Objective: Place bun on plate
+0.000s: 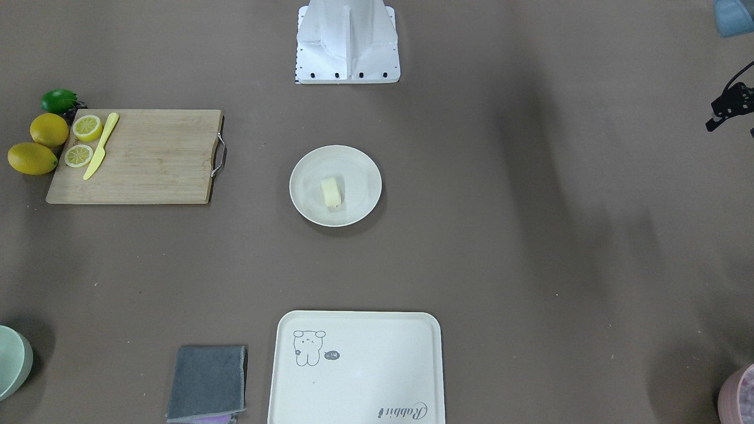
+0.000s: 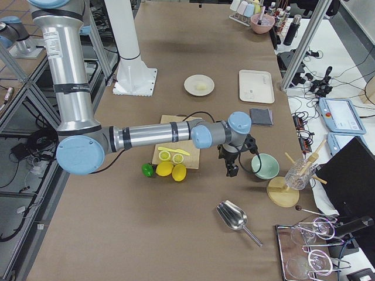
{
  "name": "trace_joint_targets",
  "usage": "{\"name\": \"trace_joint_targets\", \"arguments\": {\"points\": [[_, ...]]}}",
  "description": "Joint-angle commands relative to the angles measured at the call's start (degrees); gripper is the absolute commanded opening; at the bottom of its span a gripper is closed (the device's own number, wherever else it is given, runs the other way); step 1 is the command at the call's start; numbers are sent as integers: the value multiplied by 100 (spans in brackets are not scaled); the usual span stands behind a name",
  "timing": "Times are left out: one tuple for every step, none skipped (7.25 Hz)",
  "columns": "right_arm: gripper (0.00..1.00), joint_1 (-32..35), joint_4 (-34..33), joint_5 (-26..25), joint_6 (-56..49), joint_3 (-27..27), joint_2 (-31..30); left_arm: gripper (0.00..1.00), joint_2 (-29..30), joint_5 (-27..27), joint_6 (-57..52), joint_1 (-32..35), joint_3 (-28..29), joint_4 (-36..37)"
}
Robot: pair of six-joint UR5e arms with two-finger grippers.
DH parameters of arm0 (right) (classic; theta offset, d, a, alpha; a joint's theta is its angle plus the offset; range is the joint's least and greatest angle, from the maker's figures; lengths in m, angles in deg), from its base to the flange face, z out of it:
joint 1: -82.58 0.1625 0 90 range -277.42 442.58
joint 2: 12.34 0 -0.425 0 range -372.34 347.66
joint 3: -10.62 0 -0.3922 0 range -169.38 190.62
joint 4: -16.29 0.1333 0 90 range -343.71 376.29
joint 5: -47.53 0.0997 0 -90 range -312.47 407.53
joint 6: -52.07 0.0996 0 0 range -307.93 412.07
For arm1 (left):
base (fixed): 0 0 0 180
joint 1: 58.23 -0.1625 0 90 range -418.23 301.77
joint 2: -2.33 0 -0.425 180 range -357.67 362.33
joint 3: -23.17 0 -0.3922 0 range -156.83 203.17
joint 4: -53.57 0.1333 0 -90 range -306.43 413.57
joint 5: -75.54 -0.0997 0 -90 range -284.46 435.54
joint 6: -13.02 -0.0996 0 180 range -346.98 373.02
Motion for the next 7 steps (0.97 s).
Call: {"name": "trace_joint_targets", "arguments": {"points": [[100, 477, -88, -67, -503, -21, -567, 97, -138, 15, -105, 89, 60, -18], [100, 696, -114, -41, -529, 48, -622, 97, -51, -11, -44, 80, 60, 17], [100, 724, -53, -41, -582, 101, -874, 97, 45, -2, 18, 71, 104, 26], [100, 759, -61, -58, -695, 180, -973, 97, 186, 6, 462, 62, 70, 26], [100, 760, -53, -76, -844, 189, -1069, 97, 378, 6, 832, 10, 87, 26], [100, 760, -53, -94, -863, 259, -1131, 97, 528, 24, 818, -8, 156, 35], [100, 794, -70, -7, -855, 268, -1106, 97, 634, 33, 827, 1, 53, 174]]}}
